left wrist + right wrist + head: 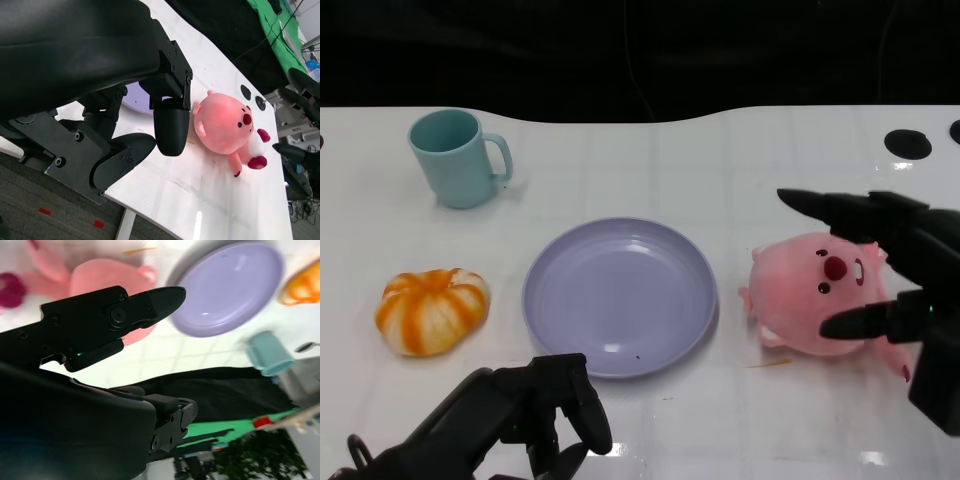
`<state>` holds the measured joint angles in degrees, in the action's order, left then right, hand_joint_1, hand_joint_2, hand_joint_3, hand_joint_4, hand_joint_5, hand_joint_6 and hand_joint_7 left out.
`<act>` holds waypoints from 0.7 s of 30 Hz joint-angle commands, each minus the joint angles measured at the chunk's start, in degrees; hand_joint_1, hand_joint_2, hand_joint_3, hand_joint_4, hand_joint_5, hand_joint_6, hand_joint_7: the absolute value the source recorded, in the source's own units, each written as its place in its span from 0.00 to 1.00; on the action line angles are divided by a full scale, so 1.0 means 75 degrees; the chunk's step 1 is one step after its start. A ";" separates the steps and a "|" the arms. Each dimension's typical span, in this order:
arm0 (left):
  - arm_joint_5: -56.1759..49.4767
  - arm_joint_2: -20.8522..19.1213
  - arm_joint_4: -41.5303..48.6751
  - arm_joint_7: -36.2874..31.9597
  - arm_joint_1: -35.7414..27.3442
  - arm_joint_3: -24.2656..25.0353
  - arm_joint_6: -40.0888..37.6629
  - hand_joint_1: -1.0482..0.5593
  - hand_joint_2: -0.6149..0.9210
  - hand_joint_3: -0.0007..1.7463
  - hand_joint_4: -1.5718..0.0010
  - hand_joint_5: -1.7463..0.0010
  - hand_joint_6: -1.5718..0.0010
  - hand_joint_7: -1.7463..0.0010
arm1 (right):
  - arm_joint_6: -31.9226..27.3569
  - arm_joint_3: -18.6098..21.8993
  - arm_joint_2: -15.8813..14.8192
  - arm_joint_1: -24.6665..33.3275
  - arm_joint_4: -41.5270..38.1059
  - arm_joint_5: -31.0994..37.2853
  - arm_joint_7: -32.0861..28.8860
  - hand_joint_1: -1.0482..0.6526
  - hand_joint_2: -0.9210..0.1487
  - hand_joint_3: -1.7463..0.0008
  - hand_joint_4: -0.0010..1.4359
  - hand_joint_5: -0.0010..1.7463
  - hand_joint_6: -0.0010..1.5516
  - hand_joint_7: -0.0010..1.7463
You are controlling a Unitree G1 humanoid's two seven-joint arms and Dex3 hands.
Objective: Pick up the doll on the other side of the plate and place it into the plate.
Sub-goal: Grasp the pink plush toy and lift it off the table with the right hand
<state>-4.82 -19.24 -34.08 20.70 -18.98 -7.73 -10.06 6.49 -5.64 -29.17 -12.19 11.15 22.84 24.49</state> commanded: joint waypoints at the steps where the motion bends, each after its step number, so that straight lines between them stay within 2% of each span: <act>1: -0.0024 -0.0001 -0.0100 -0.0067 0.0015 0.0013 -0.0093 0.54 0.76 0.65 0.55 0.00 0.60 0.14 | -0.0626 -0.0195 -0.0280 -0.0509 0.0074 0.0528 0.0322 0.15 0.03 0.99 0.00 0.10 0.07 0.01; 4: -0.0037 -0.0015 -0.0122 -0.0053 0.0003 0.0014 -0.0136 0.54 0.76 0.65 0.55 0.00 0.60 0.13 | -0.1062 -0.0418 -0.0375 -0.0802 0.0068 0.0890 0.0633 0.15 0.02 0.99 0.00 0.10 0.08 0.02; 9: -0.0025 0.0003 -0.0187 -0.0053 -0.0029 -0.0011 -0.0184 0.55 0.76 0.65 0.55 0.00 0.60 0.13 | -0.1330 -0.0718 -0.0444 -0.1225 -0.0199 0.1200 0.0965 0.17 0.03 1.00 0.01 0.13 0.10 0.02; 15: -0.0079 0.0022 -0.0228 -0.0083 -0.0068 -0.0065 -0.0183 0.55 0.76 0.65 0.56 0.00 0.60 0.13 | -0.1368 -0.1005 -0.0518 -0.1577 -0.0652 0.1475 0.1216 0.16 0.02 1.00 0.00 0.14 0.10 0.01; 21: -0.0108 0.0052 -0.0418 -0.0121 -0.0156 -0.0080 -0.0305 0.55 0.75 0.66 0.55 0.00 0.59 0.13 | -0.1159 -0.1469 -0.0388 -0.1875 -0.1642 0.1749 0.1111 0.14 0.00 0.99 0.00 0.15 0.09 0.01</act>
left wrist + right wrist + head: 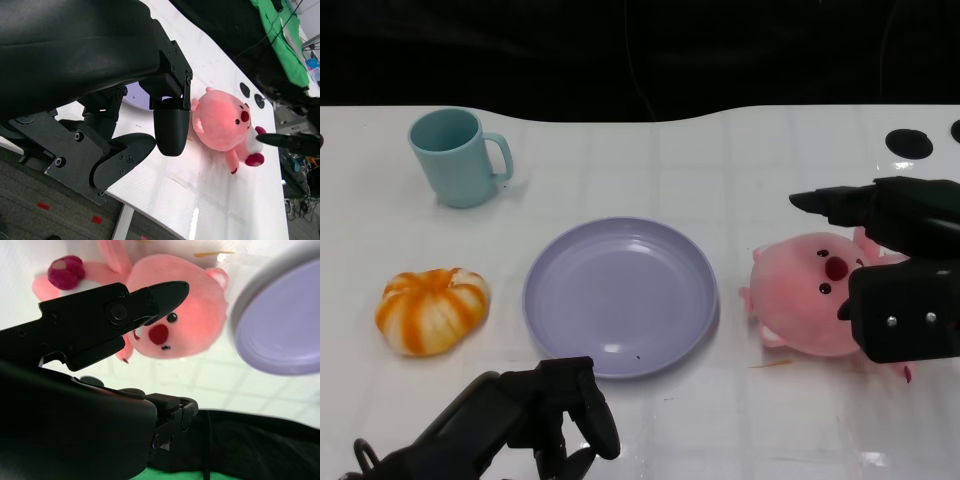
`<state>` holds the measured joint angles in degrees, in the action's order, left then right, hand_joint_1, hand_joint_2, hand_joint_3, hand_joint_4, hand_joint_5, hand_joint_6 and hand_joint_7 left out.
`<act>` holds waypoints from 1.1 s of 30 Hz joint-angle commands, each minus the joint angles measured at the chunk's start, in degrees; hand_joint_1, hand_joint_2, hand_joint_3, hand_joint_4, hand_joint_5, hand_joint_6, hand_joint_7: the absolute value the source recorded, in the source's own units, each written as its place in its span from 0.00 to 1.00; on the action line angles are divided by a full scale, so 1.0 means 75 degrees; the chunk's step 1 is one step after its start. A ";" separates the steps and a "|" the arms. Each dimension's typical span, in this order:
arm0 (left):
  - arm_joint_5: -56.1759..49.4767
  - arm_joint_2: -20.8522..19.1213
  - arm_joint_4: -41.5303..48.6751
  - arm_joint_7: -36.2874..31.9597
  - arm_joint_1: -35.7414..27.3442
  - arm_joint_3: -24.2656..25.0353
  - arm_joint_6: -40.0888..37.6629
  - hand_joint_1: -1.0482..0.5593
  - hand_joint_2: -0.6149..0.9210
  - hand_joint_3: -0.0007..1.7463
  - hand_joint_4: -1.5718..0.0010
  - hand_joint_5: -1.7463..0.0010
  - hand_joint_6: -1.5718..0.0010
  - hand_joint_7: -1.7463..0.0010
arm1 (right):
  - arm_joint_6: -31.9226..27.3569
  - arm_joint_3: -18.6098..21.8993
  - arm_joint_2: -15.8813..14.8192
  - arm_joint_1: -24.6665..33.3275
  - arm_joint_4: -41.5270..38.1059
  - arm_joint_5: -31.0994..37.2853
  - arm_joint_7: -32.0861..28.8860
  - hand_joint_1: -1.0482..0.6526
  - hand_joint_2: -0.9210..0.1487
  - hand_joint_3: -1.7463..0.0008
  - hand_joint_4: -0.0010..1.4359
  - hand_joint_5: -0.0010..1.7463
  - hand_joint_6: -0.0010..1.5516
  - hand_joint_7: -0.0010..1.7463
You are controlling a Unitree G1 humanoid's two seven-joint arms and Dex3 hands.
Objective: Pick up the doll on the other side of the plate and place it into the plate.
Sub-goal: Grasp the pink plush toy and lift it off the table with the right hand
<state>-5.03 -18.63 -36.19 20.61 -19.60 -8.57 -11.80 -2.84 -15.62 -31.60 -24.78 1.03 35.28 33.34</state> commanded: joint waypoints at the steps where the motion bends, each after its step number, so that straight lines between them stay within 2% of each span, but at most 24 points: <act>1: -0.0110 -0.0033 -0.0163 -0.0114 -0.0084 0.0014 -0.0082 0.55 0.75 0.66 0.54 0.00 0.59 0.13 | 0.0132 -0.0204 -0.0042 -0.0240 -0.0466 0.0120 -0.0128 0.14 0.00 0.99 0.01 0.15 0.09 0.01; 9: -0.0111 0.0041 -0.0421 -0.0123 -0.0128 -0.0042 -0.0299 0.55 0.74 0.67 0.54 0.00 0.59 0.13 | 0.0346 -0.0596 0.0207 -0.0674 -0.1731 0.0228 -0.0438 0.15 0.00 0.98 0.01 0.15 0.10 0.01; 21: -0.0170 -0.0001 -0.0713 -0.0100 -0.0191 -0.0129 -0.0557 0.55 0.74 0.68 0.55 0.00 0.60 0.13 | 0.0840 -0.1373 0.1240 -0.1788 -0.5102 0.0512 -0.1807 0.13 0.00 0.94 0.04 0.15 0.13 0.01; 26: -0.0160 -0.0009 -0.0872 -0.0098 -0.0224 -0.0155 -0.0694 0.55 0.74 0.68 0.55 0.00 0.61 0.13 | 0.1127 -0.1604 0.1417 -0.2049 -0.5832 0.0505 -0.2007 0.15 0.00 0.94 0.10 0.15 0.17 0.02; 28: -0.0151 -0.0005 -0.0907 -0.0100 -0.0227 -0.0161 -0.0714 0.55 0.74 0.68 0.55 0.00 0.61 0.13 | 0.1168 -0.1630 0.1487 -0.2085 -0.5961 0.0493 -0.2146 0.18 0.00 0.95 0.17 0.14 0.23 0.03; 30: -0.0145 0.0001 -0.0943 -0.0102 -0.0220 -0.0165 -0.0759 0.55 0.74 0.68 0.55 0.00 0.61 0.13 | 0.1281 -0.1547 0.1598 -0.2071 -0.6129 0.0392 -0.2507 0.28 0.00 0.98 0.34 0.18 0.38 0.05; 31: -0.0135 0.0005 -0.0953 -0.0102 -0.0217 -0.0164 -0.0775 0.55 0.74 0.68 0.55 0.00 0.61 0.13 | 0.1345 -0.1505 0.1639 -0.2065 -0.6205 0.0330 -0.2658 0.35 0.00 0.99 0.44 0.27 0.50 0.06; 33: -0.0122 0.0009 -0.0962 -0.0102 -0.0215 -0.0163 -0.0789 0.55 0.74 0.68 0.55 0.00 0.60 0.14 | 0.1431 -0.1491 0.1669 -0.2079 -0.6316 0.0257 -0.2813 0.39 0.00 1.00 0.47 0.34 0.57 0.05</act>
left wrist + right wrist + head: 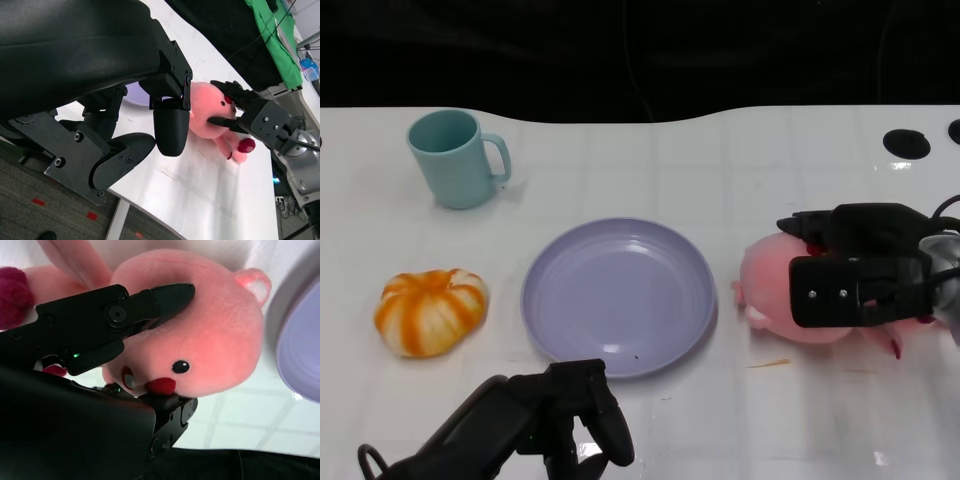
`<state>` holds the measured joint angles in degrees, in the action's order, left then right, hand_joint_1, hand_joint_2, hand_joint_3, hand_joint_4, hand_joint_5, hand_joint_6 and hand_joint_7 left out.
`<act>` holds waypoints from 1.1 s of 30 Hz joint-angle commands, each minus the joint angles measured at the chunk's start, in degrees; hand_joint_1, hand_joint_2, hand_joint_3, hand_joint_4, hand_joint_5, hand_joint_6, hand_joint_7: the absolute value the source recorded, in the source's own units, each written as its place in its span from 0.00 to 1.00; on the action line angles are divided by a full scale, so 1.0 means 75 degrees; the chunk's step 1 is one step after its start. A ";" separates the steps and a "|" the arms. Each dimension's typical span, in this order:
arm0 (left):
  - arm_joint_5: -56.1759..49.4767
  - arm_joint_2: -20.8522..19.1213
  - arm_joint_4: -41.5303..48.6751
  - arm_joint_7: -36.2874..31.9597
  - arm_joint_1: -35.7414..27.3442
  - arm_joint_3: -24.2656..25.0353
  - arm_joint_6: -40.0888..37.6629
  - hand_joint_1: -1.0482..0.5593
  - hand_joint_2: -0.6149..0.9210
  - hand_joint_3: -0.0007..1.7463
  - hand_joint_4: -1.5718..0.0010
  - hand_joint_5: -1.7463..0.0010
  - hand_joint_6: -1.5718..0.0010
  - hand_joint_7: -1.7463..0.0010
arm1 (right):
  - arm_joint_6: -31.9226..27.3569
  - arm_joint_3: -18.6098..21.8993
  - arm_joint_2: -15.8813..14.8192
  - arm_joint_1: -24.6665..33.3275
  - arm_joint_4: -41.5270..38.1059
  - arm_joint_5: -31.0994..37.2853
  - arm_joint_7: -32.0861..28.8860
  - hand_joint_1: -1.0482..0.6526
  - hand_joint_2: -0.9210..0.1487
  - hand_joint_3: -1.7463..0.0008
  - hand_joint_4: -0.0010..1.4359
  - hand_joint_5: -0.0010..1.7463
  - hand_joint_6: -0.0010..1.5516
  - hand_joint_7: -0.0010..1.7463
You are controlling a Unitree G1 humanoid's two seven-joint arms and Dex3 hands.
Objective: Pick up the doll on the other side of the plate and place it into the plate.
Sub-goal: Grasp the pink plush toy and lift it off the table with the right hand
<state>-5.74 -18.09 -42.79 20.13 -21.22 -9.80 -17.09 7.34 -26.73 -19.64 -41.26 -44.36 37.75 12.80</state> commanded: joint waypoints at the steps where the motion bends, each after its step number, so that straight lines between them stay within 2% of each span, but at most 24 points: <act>1: -0.0033 -0.0072 -0.0083 -0.0033 0.0013 0.0000 -0.0087 0.55 0.74 0.68 0.55 0.00 0.60 0.14 | 0.0106 0.0061 0.0140 0.0139 -0.0335 -0.0142 -0.0331 0.39 0.00 1.00 0.47 0.36 0.58 0.04; 2: -0.0035 -0.0080 -0.0085 -0.0027 0.0022 0.0002 -0.0089 0.56 0.74 0.68 0.55 0.00 0.60 0.14 | 0.0164 0.0121 0.0189 0.0152 -0.0397 -0.0208 -0.0536 0.46 0.01 0.95 0.54 0.56 0.70 0.14; 3: -0.0043 -0.0091 -0.0084 -0.0021 0.0028 0.0002 -0.0085 0.56 0.74 0.68 0.55 0.00 0.60 0.13 | 0.0216 0.0137 0.0211 0.0152 -0.0441 -0.0226 -0.0695 0.48 0.04 0.89 0.54 0.74 0.69 0.32; 4: -0.0053 -0.0099 -0.0082 -0.0019 0.0031 0.0001 -0.0080 0.56 0.74 0.68 0.55 0.00 0.60 0.13 | 0.0254 0.0121 0.0217 0.0144 -0.0473 -0.0219 -0.0807 0.49 0.15 0.75 0.57 0.89 0.62 0.57; 5: -0.0056 -0.0105 -0.0077 -0.0016 0.0033 0.0002 -0.0068 0.56 0.74 0.68 0.55 0.00 0.60 0.13 | 0.0311 0.0089 0.0204 0.0132 -0.0495 -0.0203 -0.0867 0.49 0.19 0.69 0.58 0.94 0.59 0.65; 6: -0.0050 -0.0099 -0.0070 -0.0020 0.0032 0.0003 -0.0062 0.56 0.74 0.68 0.55 0.00 0.61 0.13 | 0.0318 0.0066 0.0193 0.0128 -0.0474 -0.0191 -0.0886 0.49 0.22 0.66 0.59 0.97 0.57 0.68; 8: -0.0038 -0.0088 -0.0072 -0.0025 0.0033 0.0004 -0.0078 0.56 0.74 0.68 0.55 0.00 0.60 0.13 | 0.0303 0.0060 0.0177 0.0149 -0.0380 -0.0188 -0.0901 0.46 0.15 0.70 0.55 0.91 0.58 0.52; 9: -0.0035 -0.0084 -0.0077 -0.0027 0.0033 0.0004 -0.0093 0.56 0.74 0.68 0.55 0.00 0.60 0.13 | 0.0284 0.0064 0.0170 0.0166 -0.0321 -0.0188 -0.0903 0.46 0.12 0.73 0.53 0.92 0.59 0.48; 12: -0.0029 -0.0088 -0.0096 -0.0024 0.0025 0.0016 -0.0107 0.56 0.74 0.69 0.55 0.00 0.60 0.13 | 0.0300 0.0081 0.0126 0.0269 -0.0074 -0.0123 -0.1130 0.46 0.08 0.76 0.53 0.97 0.61 0.43; 14: -0.0012 -0.0099 -0.0088 -0.0012 0.0024 0.0036 -0.0093 0.56 0.74 0.69 0.55 0.00 0.60 0.13 | 0.0370 0.0150 0.0119 0.0388 0.0088 -0.0130 -0.1421 0.46 0.07 0.80 0.55 0.92 0.63 0.39; 15: -0.0004 -0.0102 -0.0079 -0.0009 0.0027 0.0046 -0.0089 0.57 0.74 0.69 0.55 0.00 0.60 0.13 | 0.0432 0.0194 0.0124 0.0447 0.0135 -0.0156 -0.1582 0.46 0.08 0.78 0.58 0.97 0.59 0.58; 16: -0.0005 -0.0106 -0.0068 -0.0009 0.0032 0.0053 -0.0074 0.57 0.74 0.69 0.55 0.00 0.60 0.13 | 0.0520 0.0253 0.0119 0.0531 0.0208 -0.0208 -0.1742 0.46 0.10 0.76 0.59 0.98 0.56 0.67; 17: -0.0015 -0.0115 -0.0054 -0.0009 0.0040 0.0056 -0.0046 0.57 0.74 0.69 0.55 0.00 0.60 0.13 | 0.0641 0.0283 0.0086 0.0624 0.0298 -0.0200 -0.1961 0.47 0.12 0.73 0.60 0.99 0.54 0.75; 18: -0.0024 -0.0125 -0.0045 -0.0008 0.0049 0.0061 -0.0034 0.57 0.74 0.69 0.55 0.00 0.60 0.13 | 0.0774 0.0306 0.0056 0.0708 0.0373 -0.0191 -0.2169 0.47 0.21 0.61 0.60 1.00 0.51 0.83; 20: -0.0038 -0.0134 -0.0053 -0.0010 0.0056 0.0064 -0.0069 0.57 0.74 0.69 0.55 0.00 0.60 0.13 | 0.1032 0.0399 0.0025 0.0879 0.0503 -0.0241 -0.2550 0.49 0.36 0.45 0.61 1.00 0.50 0.93; 21: -0.0034 -0.0135 -0.0058 -0.0010 0.0056 0.0066 -0.0087 0.56 0.74 0.69 0.55 0.00 0.60 0.13 | 0.1104 0.0440 0.0026 0.0934 0.0536 -0.0272 -0.2661 0.50 0.39 0.42 0.61 1.00 0.49 0.96; 23: 0.0020 -0.0141 0.0012 0.0010 0.0047 0.0104 -0.0011 0.56 0.74 0.69 0.54 0.00 0.60 0.14 | 0.1302 0.0558 0.0031 0.1099 0.0648 -0.0274 -0.3105 0.51 0.46 0.34 0.64 1.00 0.48 0.99; 26: 0.0055 -0.0139 0.0094 0.0011 0.0019 0.0131 0.0058 0.57 0.74 0.69 0.54 0.00 0.60 0.14 | 0.1388 0.0730 0.0050 0.1275 0.0815 -0.0247 -0.3604 0.52 0.52 0.27 0.65 1.00 0.48 1.00; 33: 0.0046 -0.0152 0.0187 0.0018 0.0011 0.0152 0.0168 0.56 0.74 0.68 0.55 0.00 0.60 0.14 | 0.1860 0.1068 0.0156 0.1298 0.0841 -0.0437 -0.4160 0.55 0.54 0.25 0.65 1.00 0.47 1.00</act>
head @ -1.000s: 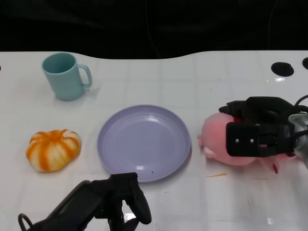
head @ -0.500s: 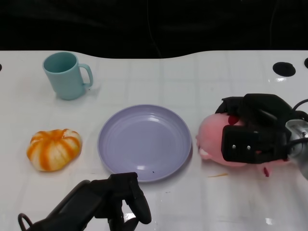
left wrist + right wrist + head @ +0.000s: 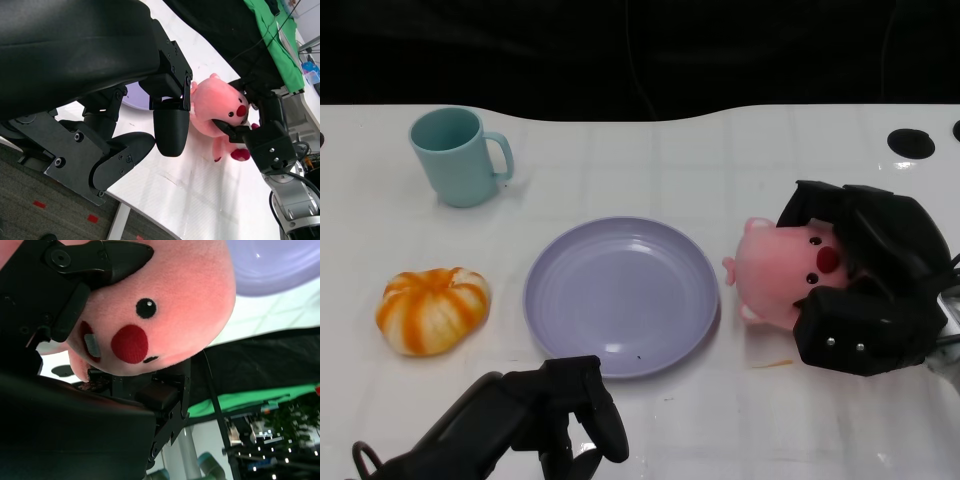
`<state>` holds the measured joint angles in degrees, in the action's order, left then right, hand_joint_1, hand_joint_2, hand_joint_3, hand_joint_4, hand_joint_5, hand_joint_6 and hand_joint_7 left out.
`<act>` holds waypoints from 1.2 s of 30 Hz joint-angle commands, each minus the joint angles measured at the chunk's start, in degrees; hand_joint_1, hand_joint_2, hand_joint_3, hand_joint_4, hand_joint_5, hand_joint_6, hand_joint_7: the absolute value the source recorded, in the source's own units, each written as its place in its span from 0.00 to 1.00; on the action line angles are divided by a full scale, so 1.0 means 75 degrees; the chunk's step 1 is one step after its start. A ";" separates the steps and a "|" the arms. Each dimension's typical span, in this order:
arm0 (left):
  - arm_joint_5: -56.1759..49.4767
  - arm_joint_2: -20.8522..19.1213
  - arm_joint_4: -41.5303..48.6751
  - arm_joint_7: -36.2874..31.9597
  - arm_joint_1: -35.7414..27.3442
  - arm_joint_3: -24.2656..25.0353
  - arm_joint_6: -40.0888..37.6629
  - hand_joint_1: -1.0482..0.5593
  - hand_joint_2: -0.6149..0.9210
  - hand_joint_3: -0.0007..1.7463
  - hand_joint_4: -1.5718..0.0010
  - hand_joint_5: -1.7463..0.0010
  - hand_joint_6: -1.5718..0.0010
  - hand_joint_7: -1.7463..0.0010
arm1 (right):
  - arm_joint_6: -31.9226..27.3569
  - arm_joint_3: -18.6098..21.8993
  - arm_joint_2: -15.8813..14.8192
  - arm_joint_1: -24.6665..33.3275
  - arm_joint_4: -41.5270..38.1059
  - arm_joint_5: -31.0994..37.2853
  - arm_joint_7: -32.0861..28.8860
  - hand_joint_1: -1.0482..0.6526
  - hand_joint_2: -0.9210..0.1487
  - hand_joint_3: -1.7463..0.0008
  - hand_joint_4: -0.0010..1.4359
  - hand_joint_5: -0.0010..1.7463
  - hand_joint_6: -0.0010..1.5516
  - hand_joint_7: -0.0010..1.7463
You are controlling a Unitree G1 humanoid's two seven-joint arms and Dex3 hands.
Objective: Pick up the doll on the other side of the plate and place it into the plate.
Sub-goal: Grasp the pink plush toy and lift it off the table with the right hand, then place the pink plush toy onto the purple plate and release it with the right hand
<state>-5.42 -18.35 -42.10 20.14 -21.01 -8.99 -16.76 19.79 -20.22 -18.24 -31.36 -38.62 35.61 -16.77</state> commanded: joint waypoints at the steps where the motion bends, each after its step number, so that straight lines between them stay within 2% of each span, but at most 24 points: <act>1: -0.0001 -0.0110 0.0112 0.0008 -0.0007 0.0039 0.0125 0.56 0.74 0.68 0.54 0.00 0.60 0.14 | 0.0239 0.0219 -0.0004 -0.0053 0.0072 -0.0170 -0.0246 0.55 0.53 0.25 0.65 1.00 0.47 1.00; 8: -0.0086 -0.0121 0.0244 -0.0016 0.0006 0.0009 0.0290 0.56 0.74 0.68 0.54 0.00 0.59 0.14 | 0.0655 0.0284 0.0450 -0.0425 0.0074 -0.0356 -0.0283 0.54 0.55 0.19 0.68 1.00 0.49 1.00; 18: -0.0206 -0.0164 0.0317 -0.0028 -0.0082 -0.0018 0.0461 0.56 0.74 0.68 0.56 0.00 0.60 0.14 | 0.0295 0.0010 0.1365 -0.1131 0.0321 -0.0180 0.0183 0.52 0.63 0.11 0.70 1.00 0.49 1.00; 29: -0.0185 -0.0099 0.0241 -0.0033 -0.0152 -0.0105 0.0399 0.56 0.74 0.69 0.55 0.00 0.59 0.15 | -0.0191 -0.0529 0.2207 -0.1843 0.0048 0.0096 0.0441 0.48 0.67 0.13 0.70 1.00 0.49 1.00; 36: -0.0228 -0.0066 0.0204 -0.0058 -0.0137 -0.0200 0.0343 0.55 0.74 0.69 0.54 0.00 0.60 0.15 | -0.0232 -0.0838 0.2654 -0.2193 -0.0549 0.0213 0.0390 0.48 0.65 0.21 0.70 1.00 0.48 1.00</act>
<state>-6.91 -18.66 -39.79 20.13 -21.90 -10.49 -13.90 18.31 -26.18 1.13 -46.16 -42.12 37.31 -13.53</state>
